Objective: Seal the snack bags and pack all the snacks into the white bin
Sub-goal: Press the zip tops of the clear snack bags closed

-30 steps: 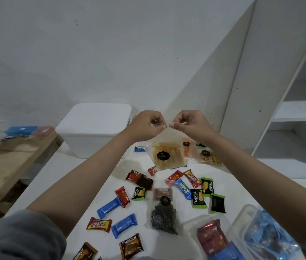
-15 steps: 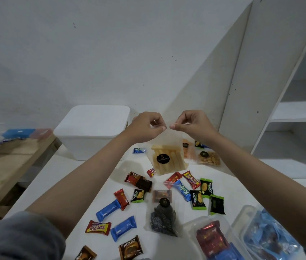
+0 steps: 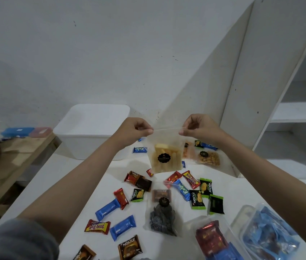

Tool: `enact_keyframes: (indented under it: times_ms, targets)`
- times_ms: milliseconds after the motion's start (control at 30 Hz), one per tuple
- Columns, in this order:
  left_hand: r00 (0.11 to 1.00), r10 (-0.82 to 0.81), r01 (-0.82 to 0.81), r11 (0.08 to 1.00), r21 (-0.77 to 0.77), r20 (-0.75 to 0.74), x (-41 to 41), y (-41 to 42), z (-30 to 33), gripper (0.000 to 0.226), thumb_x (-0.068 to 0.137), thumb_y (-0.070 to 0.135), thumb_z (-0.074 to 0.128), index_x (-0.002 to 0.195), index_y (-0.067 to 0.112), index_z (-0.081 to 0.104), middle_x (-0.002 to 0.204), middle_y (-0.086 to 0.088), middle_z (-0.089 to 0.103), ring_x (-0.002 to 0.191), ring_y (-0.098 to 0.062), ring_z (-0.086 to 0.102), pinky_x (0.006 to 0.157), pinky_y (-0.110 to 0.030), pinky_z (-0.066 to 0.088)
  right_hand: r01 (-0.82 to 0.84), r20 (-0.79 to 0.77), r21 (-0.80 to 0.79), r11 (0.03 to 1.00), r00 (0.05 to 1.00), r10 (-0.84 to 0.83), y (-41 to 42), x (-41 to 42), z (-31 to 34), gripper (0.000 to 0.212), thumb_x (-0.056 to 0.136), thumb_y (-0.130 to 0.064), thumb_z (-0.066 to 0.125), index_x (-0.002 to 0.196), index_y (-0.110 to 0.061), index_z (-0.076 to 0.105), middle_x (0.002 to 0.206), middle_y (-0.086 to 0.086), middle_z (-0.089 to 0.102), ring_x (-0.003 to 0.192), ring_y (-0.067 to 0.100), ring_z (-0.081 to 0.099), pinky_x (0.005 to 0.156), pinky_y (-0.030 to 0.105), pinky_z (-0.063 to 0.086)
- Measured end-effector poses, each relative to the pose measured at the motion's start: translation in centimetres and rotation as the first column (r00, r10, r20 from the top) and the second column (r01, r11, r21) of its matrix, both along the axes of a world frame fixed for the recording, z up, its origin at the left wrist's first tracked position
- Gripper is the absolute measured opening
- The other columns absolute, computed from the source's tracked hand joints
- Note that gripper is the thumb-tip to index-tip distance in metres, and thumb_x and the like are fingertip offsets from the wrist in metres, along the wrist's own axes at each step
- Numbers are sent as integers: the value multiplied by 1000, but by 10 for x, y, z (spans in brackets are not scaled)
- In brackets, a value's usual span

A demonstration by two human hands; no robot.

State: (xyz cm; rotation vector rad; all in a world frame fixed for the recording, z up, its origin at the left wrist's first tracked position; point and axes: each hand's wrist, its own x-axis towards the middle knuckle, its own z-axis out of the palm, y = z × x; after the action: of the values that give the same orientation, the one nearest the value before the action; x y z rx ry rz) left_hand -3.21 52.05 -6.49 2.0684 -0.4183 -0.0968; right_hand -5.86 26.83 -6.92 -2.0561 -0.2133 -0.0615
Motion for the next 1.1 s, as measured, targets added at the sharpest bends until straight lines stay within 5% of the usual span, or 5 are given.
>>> enact_keyframes:
  times_ms: [333,600,700,833,1100]
  targets:
    - [993,-86,70,978,197,76,-10,-19,2,8,74,8,78,80,11,74,70,3,66,59,4,56,63,-10,45,-205,-149,-225,953,973,174,25,-5,5,15,86,-26,68,89,-11,72,75,-2,70,65,7,63,63,23,49]
    - [970,204,-214,974,67,129,0,-15,-12,36,67,33,84,92,14,66,83,0,64,76,-10,60,72,-20,50,-87,-388,83,993,915,112,27,-10,1,16,83,-17,71,75,-6,63,64,3,66,47,9,51,44,20,43]
    - [941,320,-320,947,17,-113,0,-20,-10,42,77,46,73,85,7,60,81,-8,68,73,-14,66,74,-32,56,55,-465,186,981,884,38,29,-11,-8,19,83,-15,71,68,-11,60,72,9,67,43,9,55,44,23,45]
    - [836,95,-114,993,-2,-541,-9,-33,-8,55,83,55,60,96,2,63,88,-12,74,80,-19,73,77,-32,59,115,-487,250,962,873,22,35,-14,-17,19,83,-13,71,67,-11,60,68,5,63,57,14,55,52,26,46]
    - [841,33,-93,992,-85,-541,-7,-41,-23,16,86,17,67,90,3,62,80,-13,72,62,-14,72,67,-28,56,126,-464,279,952,886,19,40,-16,-28,16,85,-7,67,69,-6,67,70,6,68,70,18,64,62,33,53]
